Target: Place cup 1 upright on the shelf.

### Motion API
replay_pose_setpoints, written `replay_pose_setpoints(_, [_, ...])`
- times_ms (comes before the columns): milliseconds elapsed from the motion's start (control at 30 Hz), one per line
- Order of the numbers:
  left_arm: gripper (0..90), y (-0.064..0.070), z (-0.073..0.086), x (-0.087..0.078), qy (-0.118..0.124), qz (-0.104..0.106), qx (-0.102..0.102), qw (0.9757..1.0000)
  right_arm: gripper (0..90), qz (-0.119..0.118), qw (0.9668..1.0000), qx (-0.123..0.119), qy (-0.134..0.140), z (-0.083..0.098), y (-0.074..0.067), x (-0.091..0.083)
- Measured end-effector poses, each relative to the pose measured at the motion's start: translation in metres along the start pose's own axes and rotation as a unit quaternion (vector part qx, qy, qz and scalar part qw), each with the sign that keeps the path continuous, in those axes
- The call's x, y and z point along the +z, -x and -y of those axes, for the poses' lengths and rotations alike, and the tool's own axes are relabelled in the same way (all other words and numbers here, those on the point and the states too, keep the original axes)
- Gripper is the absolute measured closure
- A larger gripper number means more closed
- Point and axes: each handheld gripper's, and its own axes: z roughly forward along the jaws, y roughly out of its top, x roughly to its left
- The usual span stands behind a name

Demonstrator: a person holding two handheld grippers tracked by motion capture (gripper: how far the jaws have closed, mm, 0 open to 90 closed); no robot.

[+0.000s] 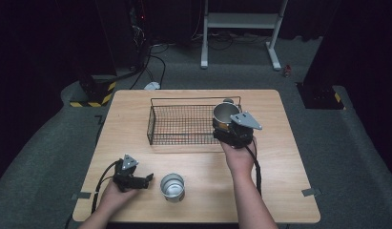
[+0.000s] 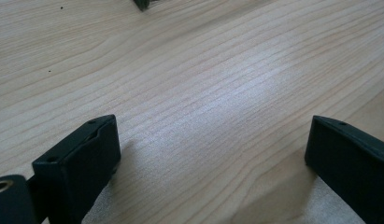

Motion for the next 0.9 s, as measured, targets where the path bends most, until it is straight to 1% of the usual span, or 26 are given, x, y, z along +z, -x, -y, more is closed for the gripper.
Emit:
replay_pose_setpoints(200, [4.0, 0.0, 0.0, 0.0, 0.001, 0.0, -0.002, 1.0, 14.3, -0.003, 1.0, -0.001, -0.003, -0.006, -0.005, 0.014])
replay_pose_setpoints(267, [4.0, 0.0, 0.0, 0.0, -0.001, 0.0, 0.0, 1.0, 14.3, -0.003, 1.0, -0.004, 0.001, -0.008, -0.007, 0.017])
replay_pose_setpoints(333, [4.0, 0.0, 0.0, 0.0, 0.0, 0.0, -0.001, 1.0, 14.3, -0.004, 1.0, -0.005, -0.002, -0.01, -0.008, 0.021])
replay_pose_setpoints(400, [4.0, 0.0, 0.0, 0.0, 0.0, 0.0, -0.001, 1.0, 14.3, -0.004, 1.0, -0.003, -0.002, -0.012, -0.009, 0.025])
replay_pose_setpoints(500, [4.0, 0.0, 0.0, 0.0, -0.001, 0.001, 0.001, 1.0, 14.3, -0.003, 1.0, -0.005, -0.004, -0.013, -0.011, 0.031])
replay_pose_setpoints(567, [4.0, 0.0, 0.0, 0.0, 0.0, 0.001, 0.003, 1.0, 14.3, -0.003, 1.0, -0.001, -0.004, -0.013, -0.011, 0.036])
replay_pose_setpoints(733, [4.1, 0.0, 0.0, 0.0, 0.0, 0.001, 0.003, 1.0, 14.3, -0.002, 0.9998, 0.008, -0.018, -0.01, -0.012, 0.05])
replay_pose_setpoints(800, [4.1, 0.0, 0.0, 0.0, 0.0, 0.001, 0.002, 1.0, 14.3, 0.0, 0.9997, 0.004, -0.024, -0.008, -0.012, 0.056])
replay_pose_setpoints(900, [4.1, 0.0, -0.001, 0.0, 0.0, 0.002, 0.002, 1.0, 14.3, 0.005, 0.9993, 0.005, -0.036, -0.005, -0.012, 0.065])
